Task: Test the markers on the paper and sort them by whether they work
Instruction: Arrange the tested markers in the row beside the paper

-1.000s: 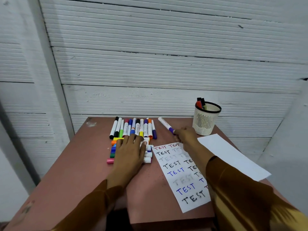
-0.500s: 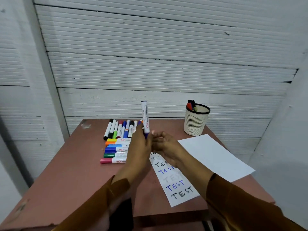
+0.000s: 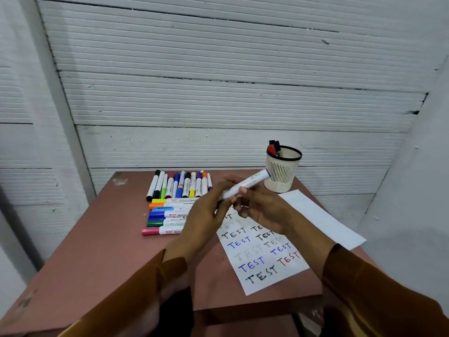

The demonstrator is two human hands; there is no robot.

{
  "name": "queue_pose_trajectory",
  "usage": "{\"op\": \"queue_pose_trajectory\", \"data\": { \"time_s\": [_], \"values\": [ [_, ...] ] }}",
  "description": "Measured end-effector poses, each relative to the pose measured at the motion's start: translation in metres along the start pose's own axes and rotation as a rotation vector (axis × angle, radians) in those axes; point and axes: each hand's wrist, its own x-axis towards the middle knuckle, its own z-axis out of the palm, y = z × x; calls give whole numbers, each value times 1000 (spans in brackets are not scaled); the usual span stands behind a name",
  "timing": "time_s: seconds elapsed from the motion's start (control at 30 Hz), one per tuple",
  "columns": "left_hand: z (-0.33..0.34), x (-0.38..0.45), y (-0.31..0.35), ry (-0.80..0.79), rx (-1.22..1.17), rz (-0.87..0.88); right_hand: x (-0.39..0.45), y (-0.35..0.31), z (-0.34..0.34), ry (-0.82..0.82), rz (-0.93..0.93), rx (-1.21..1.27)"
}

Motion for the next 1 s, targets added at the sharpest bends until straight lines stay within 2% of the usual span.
{"op": "queue_pose_trajectory", "data": {
  "time_s": [0.07,0.2,0.3,0.37,0.43,0.53,0.73,0.87,1.0],
  "values": [
    [2,1,1,26,34,-21,-1,-3,-7,39,8,-48],
    [15,0,13,-21,48,-128,-1,-13,-19,83,-69,-22],
    [25,-5,11,-64,150,-182,1,-22,-30,228,-124,75],
    [30,-7,6,-156,321,-129,4,-21,-39,350,-136,51],
    [34,-7,3,-313,467,-76,8,-17,-47,467,-130,-50],
    [37,-11,-1,-441,557,-47,11,-6,-55,585,-146,-181],
    [36,-13,-4,-398,524,-38,13,14,-57,732,-110,-230],
    [36,-14,-8,-418,514,-62,19,19,-52,766,-52,-275],
    [38,-14,-10,-449,529,-51,20,28,-48,892,-20,-353]
  ]
}}
